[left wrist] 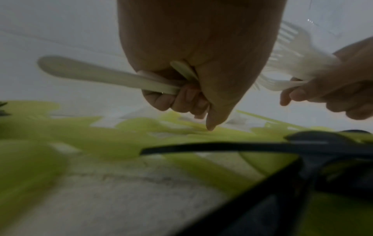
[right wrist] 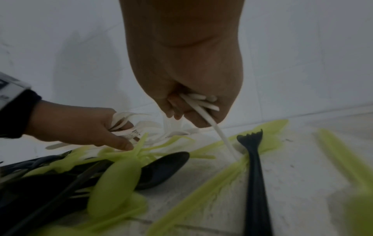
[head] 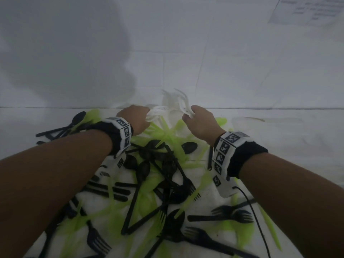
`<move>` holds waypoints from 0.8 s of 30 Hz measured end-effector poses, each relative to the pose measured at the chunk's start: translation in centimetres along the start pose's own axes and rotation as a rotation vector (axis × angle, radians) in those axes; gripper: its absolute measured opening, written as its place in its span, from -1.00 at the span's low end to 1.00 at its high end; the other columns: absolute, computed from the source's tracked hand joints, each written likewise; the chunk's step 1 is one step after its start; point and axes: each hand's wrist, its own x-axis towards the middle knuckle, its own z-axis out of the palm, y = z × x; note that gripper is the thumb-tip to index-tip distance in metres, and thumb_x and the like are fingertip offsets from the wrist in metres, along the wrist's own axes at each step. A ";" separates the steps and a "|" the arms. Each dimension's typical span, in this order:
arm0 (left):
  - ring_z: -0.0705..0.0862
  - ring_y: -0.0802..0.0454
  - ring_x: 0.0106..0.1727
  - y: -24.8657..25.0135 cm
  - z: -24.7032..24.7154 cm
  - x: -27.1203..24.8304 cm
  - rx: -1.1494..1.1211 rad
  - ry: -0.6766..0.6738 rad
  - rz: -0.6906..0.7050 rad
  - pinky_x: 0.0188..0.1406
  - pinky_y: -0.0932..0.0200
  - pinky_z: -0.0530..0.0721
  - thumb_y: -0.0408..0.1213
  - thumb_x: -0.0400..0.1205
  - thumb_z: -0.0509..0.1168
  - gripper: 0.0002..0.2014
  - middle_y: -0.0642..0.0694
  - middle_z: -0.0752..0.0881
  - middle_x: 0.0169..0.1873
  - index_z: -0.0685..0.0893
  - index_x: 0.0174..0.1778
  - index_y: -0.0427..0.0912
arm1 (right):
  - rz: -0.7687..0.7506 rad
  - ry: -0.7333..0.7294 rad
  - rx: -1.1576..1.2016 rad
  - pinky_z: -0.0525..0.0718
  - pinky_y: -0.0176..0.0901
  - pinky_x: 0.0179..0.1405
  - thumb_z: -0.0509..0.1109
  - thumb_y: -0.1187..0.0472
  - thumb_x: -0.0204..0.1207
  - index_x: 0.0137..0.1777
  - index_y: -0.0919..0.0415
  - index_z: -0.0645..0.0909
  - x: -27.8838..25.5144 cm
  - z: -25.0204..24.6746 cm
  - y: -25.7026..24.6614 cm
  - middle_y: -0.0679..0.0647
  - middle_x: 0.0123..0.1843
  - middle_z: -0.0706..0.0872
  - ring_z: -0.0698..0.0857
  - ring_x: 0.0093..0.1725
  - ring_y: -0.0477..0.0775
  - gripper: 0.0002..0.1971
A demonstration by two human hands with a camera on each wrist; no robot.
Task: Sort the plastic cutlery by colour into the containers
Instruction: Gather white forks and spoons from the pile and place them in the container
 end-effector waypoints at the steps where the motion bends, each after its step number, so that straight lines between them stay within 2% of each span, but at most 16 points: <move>1: 0.70 -0.24 0.18 -0.2 0.1 0.1 0.020 -0.007 0.003 0.16 -0.08 0.67 -0.06 0.68 0.28 -0.73 -0.17 0.75 0.20 0.67 0.22 -0.08 | -0.016 -0.003 -0.039 0.40 -0.03 -0.19 0.29 0.06 0.73 -0.21 0.10 0.39 0.4 0.1 0.0 -0.03 -0.23 0.53 0.52 -0.18 0.09 -0.71; 3: 0.70 -0.22 0.13 -0.6 0.1 -0.2 0.014 -0.006 0.006 0.08 -0.06 0.66 -0.07 0.67 0.30 -0.76 -0.17 0.75 0.15 0.67 0.17 -0.08 | -0.048 -0.006 -0.117 0.38 -0.04 -0.20 0.29 0.07 0.73 -0.25 0.08 0.35 1.2 0.2 -0.1 -0.04 -0.25 0.50 0.50 -0.19 0.09 -0.69; 6: 0.69 -0.20 0.05 -1.0 -1.1 -1.7 -0.035 -0.004 0.036 -0.03 -0.02 0.65 -0.03 0.60 0.35 -0.75 -0.12 0.76 0.06 0.67 0.11 -0.06 | -0.083 -0.010 -0.194 0.31 -0.06 -0.38 0.27 0.10 0.72 -0.27 0.10 0.29 2.4 0.5 -0.7 -0.01 -0.26 0.49 0.47 -0.29 0.02 -0.67; 9: 0.65 -0.11 -0.15 -2.3 -3.1 -4.7 -0.091 -0.008 0.066 -0.23 0.04 0.55 0.12 0.46 0.29 -0.73 -0.02 0.70 -0.18 0.58 -0.16 -0.01 | -0.132 -0.031 -0.263 0.34 -0.11 -0.40 0.27 0.15 0.70 -0.21 0.11 0.42 3.6 1.1 -1.5 -0.06 -0.25 0.52 0.51 -0.28 0.00 -0.78; 11: 0.57 -0.01 -0.23 -3.7 -4.3 -7.0 -0.093 -0.090 0.100 -0.28 0.04 0.42 0.17 0.47 0.28 -0.71 0.04 0.59 -0.27 0.48 -0.27 0.02 | -0.184 -0.047 -0.331 0.42 -0.11 -0.30 0.28 0.15 0.69 -0.08 0.10 0.51 4.2 1.7 -2.2 -0.07 -0.22 0.50 0.55 -0.22 0.06 -0.89; 14: 0.50 0.15 -0.20 -5.5 -5.2 -10.0 -0.085 -0.140 0.063 -0.17 0.07 0.36 0.21 0.57 0.30 -0.72 0.13 0.50 -0.23 0.43 -0.23 0.13 | -0.250 -0.084 -0.392 0.52 -0.08 -0.19 0.24 0.15 0.67 -0.04 -0.02 0.50 5.3 2.9 -3.2 0.01 -0.03 0.59 0.65 -0.10 0.12 -0.94; 16: 0.54 0.18 -0.24 -6.3 -5.4 -11.6 -0.170 -0.098 0.022 -0.27 0.10 0.39 0.22 0.49 0.25 -0.71 0.08 0.56 -0.27 0.49 -0.22 0.07 | -0.267 -0.103 -0.432 0.60 -0.05 -0.18 0.21 0.19 0.64 -0.04 -0.09 0.49 5.9 3.7 -3.9 0.05 0.15 0.62 0.69 -0.06 0.13 -0.88; 17: 0.56 0.19 -0.27 -6.4 -5.5 -12.4 -0.218 -0.076 0.006 -0.34 0.13 0.40 0.16 0.51 0.28 -0.73 0.07 0.59 -0.31 0.51 -0.24 0.04 | -0.257 -0.116 -0.459 0.65 -0.03 -0.15 0.20 0.21 0.63 -0.02 -0.10 0.51 6.0 4.0 -4.2 0.05 0.23 0.63 0.71 -0.03 0.14 -0.85; 19: 0.59 0.18 -0.29 -6.6 -5.5 -13.6 -0.251 -0.047 -0.013 -0.39 0.15 0.44 0.03 0.55 0.35 -0.78 0.05 0.62 -0.36 0.55 -0.24 -0.02 | -0.242 -0.156 -0.526 0.72 0.06 -0.02 0.20 0.26 0.62 0.20 -0.06 0.59 6.2 4.5 -4.6 0.07 0.36 0.59 0.73 0.11 0.20 -0.73; 20: 0.60 0.16 -0.27 -6.8 -5.4 -14.0 -0.266 -0.035 -0.011 -0.38 0.11 0.48 0.05 0.52 0.32 -0.77 0.04 0.63 -0.35 0.58 -0.21 -0.04 | -0.237 -0.159 -0.555 0.72 0.07 0.02 0.20 0.27 0.62 0.32 -0.07 0.58 6.3 4.7 -4.5 0.06 0.40 0.56 0.73 0.15 0.23 -0.65; 22: 0.62 0.12 -0.26 -7.1 -5.2 -14.4 -0.301 -0.020 -0.002 -0.28 0.01 0.59 0.16 0.44 0.21 -0.62 0.02 0.67 -0.31 0.63 -0.14 -0.10 | -0.242 -0.136 -0.577 0.69 0.03 -0.01 0.19 0.27 0.63 0.39 -0.11 0.57 6.4 4.8 -4.5 0.04 0.42 0.56 0.75 0.14 0.24 -0.60; 24: 0.67 0.06 -0.22 -7.3 -4.8 -14.6 -0.344 0.024 -0.021 -0.17 -0.12 0.69 0.18 0.46 0.20 -0.56 -0.04 0.72 -0.25 0.65 -0.07 -0.14 | -0.238 -0.104 -0.571 0.67 -0.02 -0.14 0.19 0.27 0.62 0.21 -0.10 0.63 6.5 5.0 -4.5 0.01 0.28 0.65 0.76 0.00 0.20 -0.68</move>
